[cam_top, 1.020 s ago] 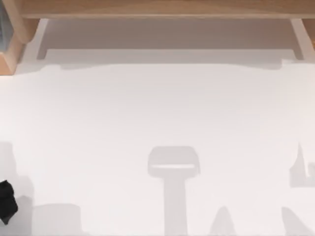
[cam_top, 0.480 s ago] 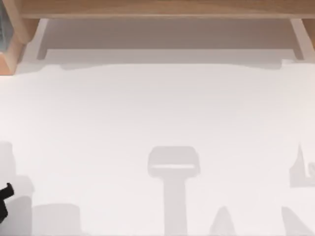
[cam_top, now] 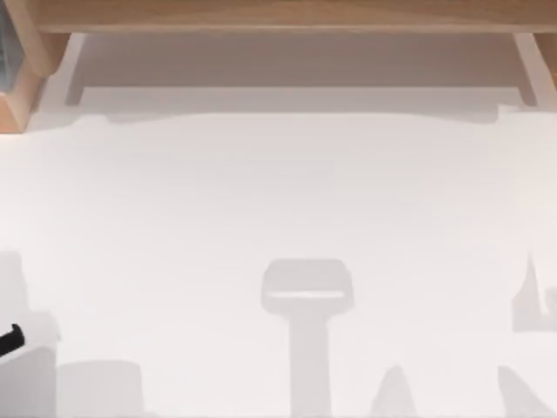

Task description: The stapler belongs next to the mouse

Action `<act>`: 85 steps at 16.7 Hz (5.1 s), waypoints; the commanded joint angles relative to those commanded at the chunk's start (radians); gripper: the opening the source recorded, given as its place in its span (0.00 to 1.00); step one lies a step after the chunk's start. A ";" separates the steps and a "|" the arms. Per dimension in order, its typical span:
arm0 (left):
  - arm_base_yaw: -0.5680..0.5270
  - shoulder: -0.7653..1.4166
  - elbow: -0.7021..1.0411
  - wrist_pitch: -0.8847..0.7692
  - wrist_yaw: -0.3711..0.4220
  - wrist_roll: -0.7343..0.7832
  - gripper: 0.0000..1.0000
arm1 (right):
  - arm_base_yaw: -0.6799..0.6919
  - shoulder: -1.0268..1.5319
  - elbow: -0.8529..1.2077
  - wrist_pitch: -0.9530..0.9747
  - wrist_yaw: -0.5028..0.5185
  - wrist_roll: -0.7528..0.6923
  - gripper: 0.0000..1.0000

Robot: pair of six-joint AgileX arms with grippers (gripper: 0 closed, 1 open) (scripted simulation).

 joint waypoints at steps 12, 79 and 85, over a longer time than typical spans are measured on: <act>-0.002 -0.057 0.058 -0.131 0.003 -0.003 0.00 | 0.000 0.000 0.000 0.000 0.000 0.000 1.00; 0.165 0.651 0.830 -0.186 0.012 0.721 0.68 | 0.000 0.000 0.000 0.000 0.000 0.000 1.00; 0.165 0.651 0.830 -0.186 0.012 0.721 1.00 | 0.000 0.000 0.000 0.000 0.000 0.000 1.00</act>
